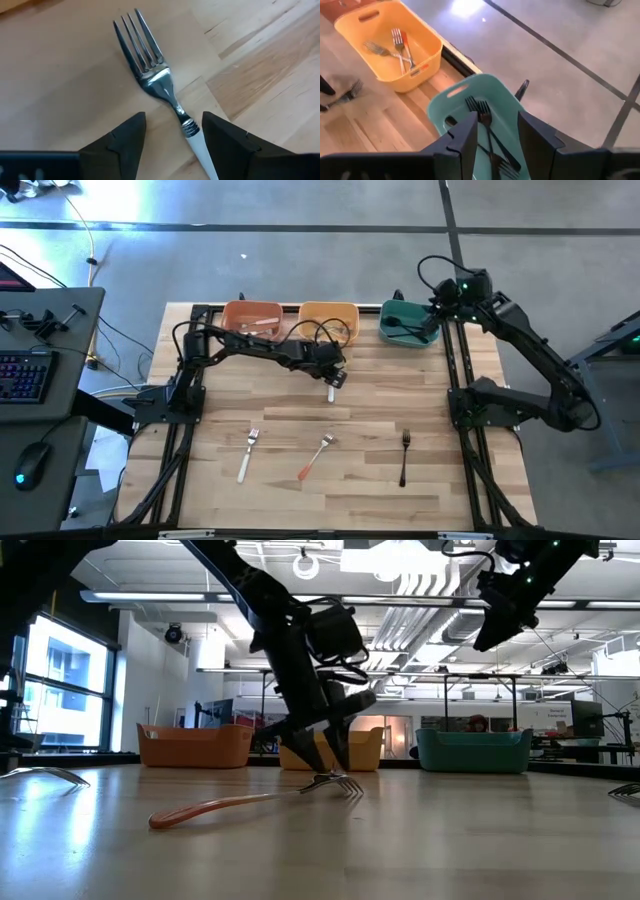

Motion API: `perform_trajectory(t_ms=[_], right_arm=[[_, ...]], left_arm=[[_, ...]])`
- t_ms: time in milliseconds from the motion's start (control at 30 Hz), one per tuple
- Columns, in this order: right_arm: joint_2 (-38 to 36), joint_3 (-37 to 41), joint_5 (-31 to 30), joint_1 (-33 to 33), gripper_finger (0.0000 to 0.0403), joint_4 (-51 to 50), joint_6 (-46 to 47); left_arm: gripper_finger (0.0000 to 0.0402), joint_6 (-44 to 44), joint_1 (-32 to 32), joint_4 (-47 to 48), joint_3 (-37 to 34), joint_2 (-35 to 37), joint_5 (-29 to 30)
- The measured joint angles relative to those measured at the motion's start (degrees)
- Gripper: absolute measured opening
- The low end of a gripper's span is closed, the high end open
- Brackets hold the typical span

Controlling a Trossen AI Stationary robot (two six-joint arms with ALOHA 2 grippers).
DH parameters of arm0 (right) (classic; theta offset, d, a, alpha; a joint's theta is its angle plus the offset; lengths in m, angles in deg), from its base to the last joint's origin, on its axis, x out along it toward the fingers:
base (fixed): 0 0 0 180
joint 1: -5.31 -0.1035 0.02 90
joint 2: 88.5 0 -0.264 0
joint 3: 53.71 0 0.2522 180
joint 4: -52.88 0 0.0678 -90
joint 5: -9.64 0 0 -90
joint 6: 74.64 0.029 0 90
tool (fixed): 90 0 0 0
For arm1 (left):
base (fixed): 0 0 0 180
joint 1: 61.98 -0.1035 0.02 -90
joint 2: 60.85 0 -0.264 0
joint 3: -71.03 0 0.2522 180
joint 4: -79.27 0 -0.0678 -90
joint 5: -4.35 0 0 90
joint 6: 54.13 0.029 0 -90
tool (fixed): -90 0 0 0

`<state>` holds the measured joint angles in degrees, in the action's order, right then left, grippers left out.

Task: Sort silverware by color (type)
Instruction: Put the white fork into the orange bin

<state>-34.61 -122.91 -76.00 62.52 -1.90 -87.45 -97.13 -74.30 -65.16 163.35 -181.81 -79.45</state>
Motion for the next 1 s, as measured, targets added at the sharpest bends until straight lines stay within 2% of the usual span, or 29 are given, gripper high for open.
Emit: perform_trajectory(t_ms=[233, 333, 533, 733, 800, 1000], right_arm=[[0.01, 0.0, -0.08, 0.0, 0.0121, -0.39, -1.58], [0.01, 0.0, -0.07, 0.0, 0.0121, -0.39, -1.8], [0.01, 0.0, 1.07, 0.0, 0.0121, -0.39, -2.44], [0.01, 0.0, 3.86, 0.0, 0.0121, -0.3, 0.41], [0.01, 0.0, 4.31, 0.0, 0.0121, 0.04, 0.89], [0.01, 0.0, 5.56, 0.0, 0.0121, 2.1, 0.08]], left_arm=[[0.0154, 5.57, 0.48, 4.28, 0.11, -0.54, -0.82], [0.0129, 8.47, 0.22, 7.03, 0.2, -0.49, -3.92], [0.008, 13.65, 0.65, 10.18, 0.2, -0.3, -6.41], [0.0016, 17.72, 0.41, 12.22, 0.2, -0.19, -13.05], [0.0008, 18.8, 0.33, 14.27, 0.2, -0.17, -16.94], [0.0002, 20.13, -0.32, 15.64, -0.4, 2.37, -16.75]])
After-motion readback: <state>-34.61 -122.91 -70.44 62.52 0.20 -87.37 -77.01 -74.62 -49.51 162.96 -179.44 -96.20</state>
